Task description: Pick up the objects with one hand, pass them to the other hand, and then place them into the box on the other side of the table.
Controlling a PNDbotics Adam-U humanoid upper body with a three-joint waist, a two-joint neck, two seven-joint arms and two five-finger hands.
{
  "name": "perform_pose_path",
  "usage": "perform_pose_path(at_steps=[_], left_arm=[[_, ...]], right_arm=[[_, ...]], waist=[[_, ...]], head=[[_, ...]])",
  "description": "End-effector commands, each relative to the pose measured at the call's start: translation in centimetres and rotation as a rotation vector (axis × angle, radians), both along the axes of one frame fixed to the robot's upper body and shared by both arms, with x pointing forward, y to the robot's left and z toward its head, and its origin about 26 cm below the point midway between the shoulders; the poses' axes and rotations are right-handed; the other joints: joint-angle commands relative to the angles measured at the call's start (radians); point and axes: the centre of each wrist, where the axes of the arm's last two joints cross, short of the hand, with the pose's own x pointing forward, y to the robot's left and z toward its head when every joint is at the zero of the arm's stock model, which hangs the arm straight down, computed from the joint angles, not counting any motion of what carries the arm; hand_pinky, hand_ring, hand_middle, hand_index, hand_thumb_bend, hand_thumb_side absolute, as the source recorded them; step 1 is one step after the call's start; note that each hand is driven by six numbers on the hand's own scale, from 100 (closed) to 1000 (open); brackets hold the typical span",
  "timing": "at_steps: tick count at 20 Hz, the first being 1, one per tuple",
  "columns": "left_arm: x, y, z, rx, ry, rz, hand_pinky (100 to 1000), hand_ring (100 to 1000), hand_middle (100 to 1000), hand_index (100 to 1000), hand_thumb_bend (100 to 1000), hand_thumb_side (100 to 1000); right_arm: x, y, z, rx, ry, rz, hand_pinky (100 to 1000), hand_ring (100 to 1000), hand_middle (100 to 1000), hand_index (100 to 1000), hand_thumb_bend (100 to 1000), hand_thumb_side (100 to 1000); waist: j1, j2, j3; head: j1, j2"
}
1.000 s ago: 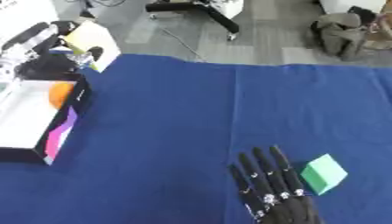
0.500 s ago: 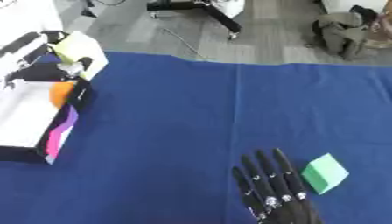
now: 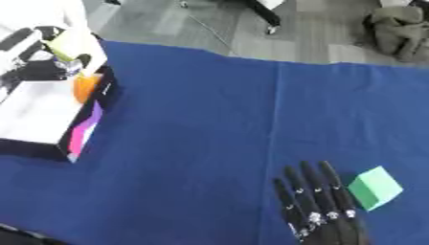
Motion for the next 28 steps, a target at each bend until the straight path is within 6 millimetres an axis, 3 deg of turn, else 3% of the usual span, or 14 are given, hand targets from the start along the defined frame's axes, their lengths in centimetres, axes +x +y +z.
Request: perform_pose_path(at_steps=[1, 3, 9, 16, 17, 18, 19, 21, 28], left_arm=[[-0.5, 2.2, 1.7, 0.031, -0.051, 0.063, 801, 986, 100, 285, 100, 184], [-0.6, 2.7, 1.6, 0.051, -0.054, 0.09, 799, 990, 100, 303, 100, 175], [-0.6, 3.8, 1.0, 0.126, -0.054, 0.14, 839, 1000, 329, 546, 100, 100], [-0.5, 4.0, 1.0, 0.145, -0.053, 0.146, 839, 1000, 329, 546, 100, 100], [-0.5, 4.3, 0.8, 0.152, -0.046, 0.156, 1000, 1000, 658, 849, 348, 100], [-0.6, 4.7, 0.5, 0.172, -0.024, 0.174, 1000, 1000, 658, 849, 348, 100], [-0.6, 5.0, 0.3, 0.192, 0.0, 0.194, 1000, 1000, 723, 896, 501, 100], [-0.6, 6.2, -0.3, 0.225, 0.058, 0.249, 1000, 1000, 738, 907, 577, 100], [-0.4, 5.9, 0.1, 0.282, 0.088, 0.382, 1000, 1000, 739, 912, 567, 100]], right_arm=[[-0.2, 0.0, 0.5, 0.102, -0.263, -0.086, 916, 849, 798, 817, 498, 129], [-0.3, 0.1, 0.4, 0.106, -0.263, -0.089, 915, 848, 797, 815, 497, 130], [-0.5, 0.2, 0.1, 0.12, -0.267, -0.091, 911, 837, 787, 807, 486, 135], [-0.5, 0.2, 0.1, 0.124, -0.269, -0.09, 911, 837, 787, 807, 486, 135], [-0.6, 0.3, 0.0, 0.126, -0.267, -0.091, 908, 828, 785, 805, 482, 138], [-0.6, 0.3, 0.0, 0.128, -0.267, -0.09, 908, 828, 785, 805, 482, 138], [-0.6, 0.3, 0.0, 0.13, -0.266, -0.09, 910, 823, 784, 804, 475, 142], [-0.8, 0.3, -0.2, 0.132, -0.264, -0.088, 910, 823, 784, 804, 472, 144], [-0.9, 0.2, -0.4, 0.136, -0.265, -0.088, 909, 825, 786, 805, 463, 149]], waist=[[-0.001, -0.016, 0.0], [-0.006, -0.015, -0.001], [-0.02, -0.01, -0.004], [-0.021, -0.01, -0.004], [-0.022, -0.008, -0.004], [-0.022, -0.007, -0.006], [-0.022, -0.007, -0.008], [-0.021, -0.008, -0.014], [-0.017, -0.008, -0.021]], head=[[0.024, 0.003], [0.036, 0.002], [0.054, -0.004], [0.054, -0.004], [0.052, -0.005], [0.052, -0.006], [0.05, -0.006], [0.05, -0.007], [0.05, -0.003]])
